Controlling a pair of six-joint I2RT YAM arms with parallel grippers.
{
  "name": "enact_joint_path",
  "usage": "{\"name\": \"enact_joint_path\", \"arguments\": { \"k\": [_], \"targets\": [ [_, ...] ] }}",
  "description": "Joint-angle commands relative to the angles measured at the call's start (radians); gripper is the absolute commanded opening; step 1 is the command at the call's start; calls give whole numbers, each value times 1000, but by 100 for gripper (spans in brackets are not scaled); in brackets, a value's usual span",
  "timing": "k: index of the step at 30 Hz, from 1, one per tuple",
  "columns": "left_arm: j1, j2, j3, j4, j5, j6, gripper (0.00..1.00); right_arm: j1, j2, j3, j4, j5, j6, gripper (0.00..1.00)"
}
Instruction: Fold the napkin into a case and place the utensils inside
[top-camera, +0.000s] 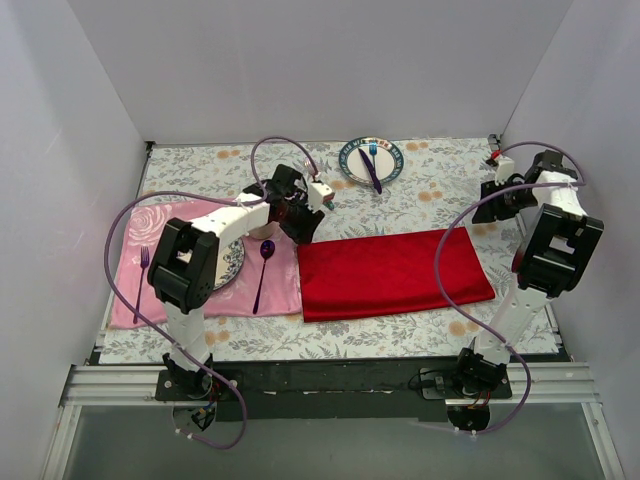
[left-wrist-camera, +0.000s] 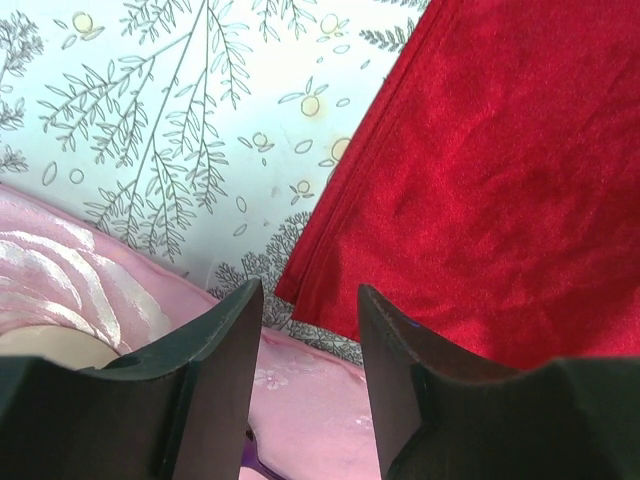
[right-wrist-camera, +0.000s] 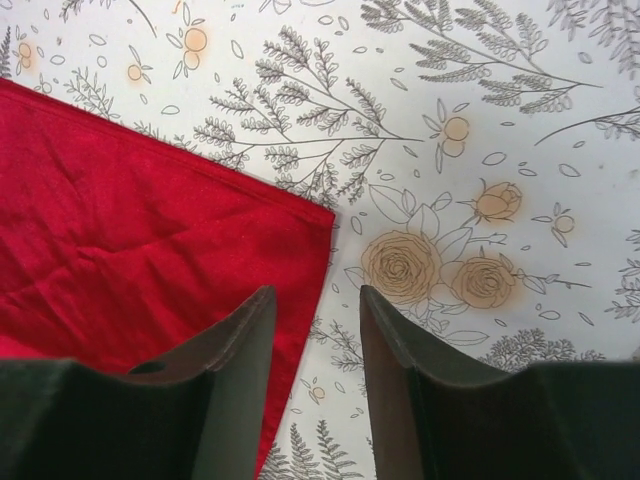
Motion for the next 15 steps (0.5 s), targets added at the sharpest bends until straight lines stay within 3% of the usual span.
{"name": "enact_joint_path", "arguments": {
  "k": [1, 9, 15],
  "targets": [
    [-3, 5, 48, -21, 19, -3, 42, 13, -47, -45, -30, -25, -14, 45],
    [-66, -55, -90, -33, 1, -46, 39, 69, -156, -260, 17, -2, -31, 36],
    [-89, -15, -95, -12, -38, -83, 38, 90, -154, -339, 83, 33, -15, 35]
  ]
}}
